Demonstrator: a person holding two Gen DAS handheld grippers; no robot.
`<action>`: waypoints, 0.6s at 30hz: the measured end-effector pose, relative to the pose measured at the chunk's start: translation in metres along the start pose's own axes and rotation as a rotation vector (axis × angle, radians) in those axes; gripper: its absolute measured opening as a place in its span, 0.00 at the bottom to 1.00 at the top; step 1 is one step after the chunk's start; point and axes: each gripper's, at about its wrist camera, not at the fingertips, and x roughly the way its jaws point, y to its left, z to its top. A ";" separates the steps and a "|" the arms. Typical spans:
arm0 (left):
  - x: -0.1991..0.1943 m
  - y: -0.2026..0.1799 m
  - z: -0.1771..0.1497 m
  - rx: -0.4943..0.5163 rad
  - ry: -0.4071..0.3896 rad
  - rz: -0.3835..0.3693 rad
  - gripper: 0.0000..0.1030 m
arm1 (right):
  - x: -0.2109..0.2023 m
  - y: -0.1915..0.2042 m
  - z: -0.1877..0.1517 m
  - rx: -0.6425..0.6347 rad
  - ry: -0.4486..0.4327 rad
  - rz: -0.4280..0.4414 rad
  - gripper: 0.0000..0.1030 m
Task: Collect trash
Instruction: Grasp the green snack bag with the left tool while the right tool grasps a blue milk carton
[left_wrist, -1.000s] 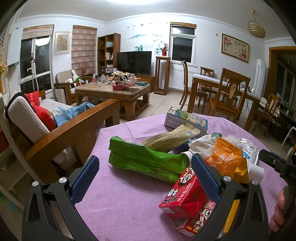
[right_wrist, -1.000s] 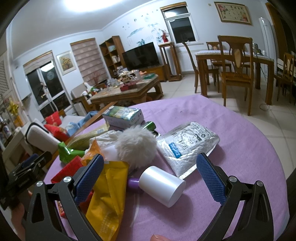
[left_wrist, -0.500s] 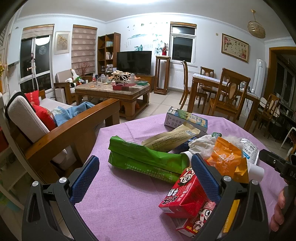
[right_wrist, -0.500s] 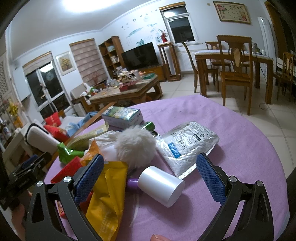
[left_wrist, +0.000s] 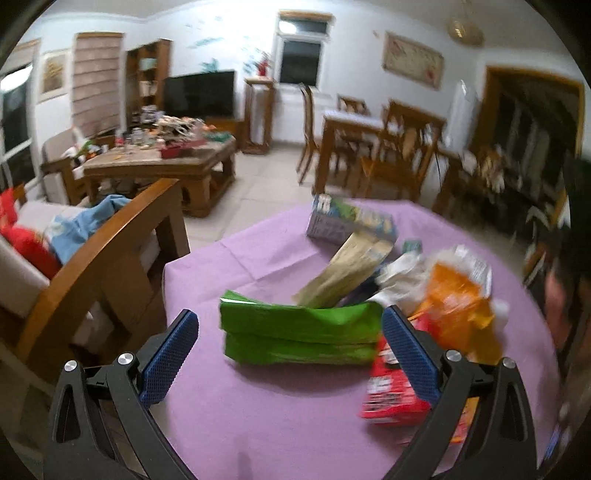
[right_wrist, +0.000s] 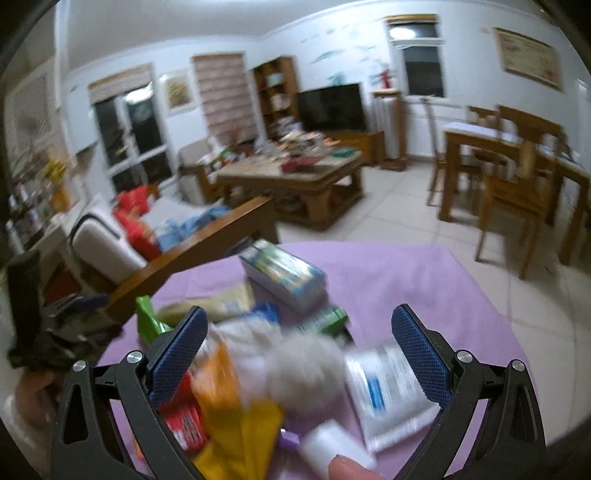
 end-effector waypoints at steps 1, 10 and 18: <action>0.008 0.002 0.002 0.038 0.017 -0.020 0.95 | 0.013 0.006 0.015 -0.037 0.021 0.017 0.94; 0.035 0.005 0.015 0.508 0.106 -0.178 0.95 | 0.160 0.027 0.074 -0.211 0.330 0.076 0.77; 0.068 0.008 0.005 0.622 0.239 -0.359 0.89 | 0.216 0.035 0.055 -0.271 0.474 0.114 0.69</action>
